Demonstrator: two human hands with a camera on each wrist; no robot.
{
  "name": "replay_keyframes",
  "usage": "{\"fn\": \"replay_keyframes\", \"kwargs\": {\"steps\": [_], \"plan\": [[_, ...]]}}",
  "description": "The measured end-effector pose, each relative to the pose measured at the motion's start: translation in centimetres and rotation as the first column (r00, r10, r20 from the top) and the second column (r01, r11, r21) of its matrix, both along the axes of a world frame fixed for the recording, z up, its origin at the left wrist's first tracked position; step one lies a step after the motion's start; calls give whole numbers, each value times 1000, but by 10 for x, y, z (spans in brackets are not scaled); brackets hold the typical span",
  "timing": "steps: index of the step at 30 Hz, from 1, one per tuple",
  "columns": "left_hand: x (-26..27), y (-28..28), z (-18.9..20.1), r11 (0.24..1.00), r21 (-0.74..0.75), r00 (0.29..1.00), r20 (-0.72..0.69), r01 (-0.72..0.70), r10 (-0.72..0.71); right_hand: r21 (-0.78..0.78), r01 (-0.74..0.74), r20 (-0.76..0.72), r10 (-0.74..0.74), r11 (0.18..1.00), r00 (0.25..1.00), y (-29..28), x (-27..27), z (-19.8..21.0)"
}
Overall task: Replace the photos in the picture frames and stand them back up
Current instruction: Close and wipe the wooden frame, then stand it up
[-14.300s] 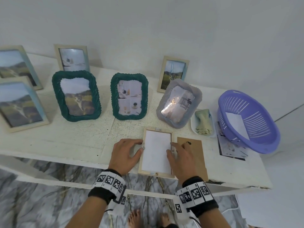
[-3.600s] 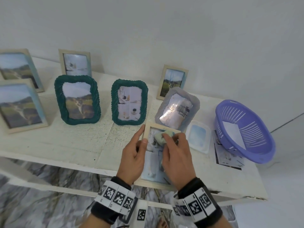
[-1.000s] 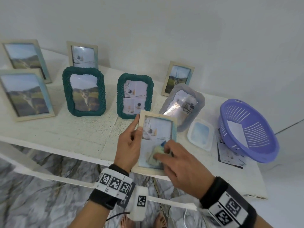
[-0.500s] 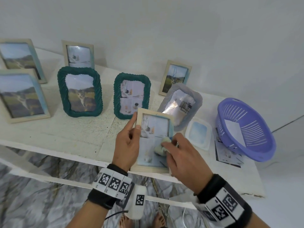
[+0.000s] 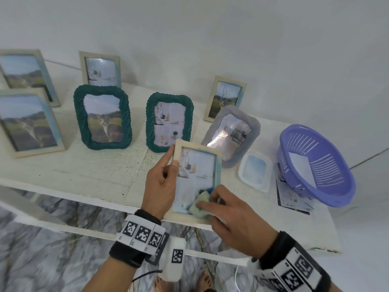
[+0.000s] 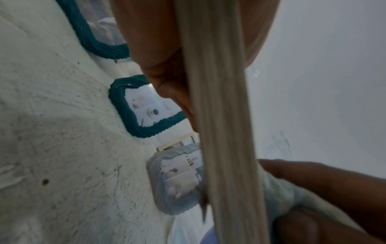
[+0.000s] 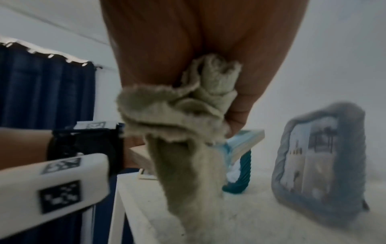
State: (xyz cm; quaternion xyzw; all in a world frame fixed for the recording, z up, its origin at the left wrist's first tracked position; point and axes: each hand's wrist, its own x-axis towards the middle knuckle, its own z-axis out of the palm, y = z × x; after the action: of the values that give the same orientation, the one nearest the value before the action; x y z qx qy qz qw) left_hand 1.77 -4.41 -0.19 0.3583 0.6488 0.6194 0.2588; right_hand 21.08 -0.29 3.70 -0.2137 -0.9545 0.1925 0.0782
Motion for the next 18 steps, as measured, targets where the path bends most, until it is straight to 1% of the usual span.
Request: {"fn": "replay_keyframes", "kwargs": {"steps": [2,5,7,9,11,12,13,15,18], "plan": [[3,0,-2,1000,-6,1000,11,-6,6,62,29,22,-30,998,999,9,1,2],[6,3,-3,1000,5,1000,7,0,0,150,143,-10,-143,978,990,22,-7,5],[4,4,-1,1000,5,1000,4,13,-13,170,168,-30,-165,971,986,21,-13,6],[2,3,1,1000,9,1000,13,15,-15,129,108,-11,-107,986,994,15,-11,6],[1,1,2,1000,5,1000,13,8,-8,78,2,46,-6,997,999,9,-5,7],[1,0,2,1000,4,1000,17,4,-4,73,-26,65,21,997,998,9,-2,8],[1,1,1,1000,4,1000,21,1,-1,79,-19,68,14,997,998,11,-1,8],[1,2,0,1000,14,1000,29,2,-3,118,70,28,-74,991,997,18,-4,10],[10,2,4,998,38,998,8,58,-58,192,242,-102,-226,951,969,35,-17,14]]}}
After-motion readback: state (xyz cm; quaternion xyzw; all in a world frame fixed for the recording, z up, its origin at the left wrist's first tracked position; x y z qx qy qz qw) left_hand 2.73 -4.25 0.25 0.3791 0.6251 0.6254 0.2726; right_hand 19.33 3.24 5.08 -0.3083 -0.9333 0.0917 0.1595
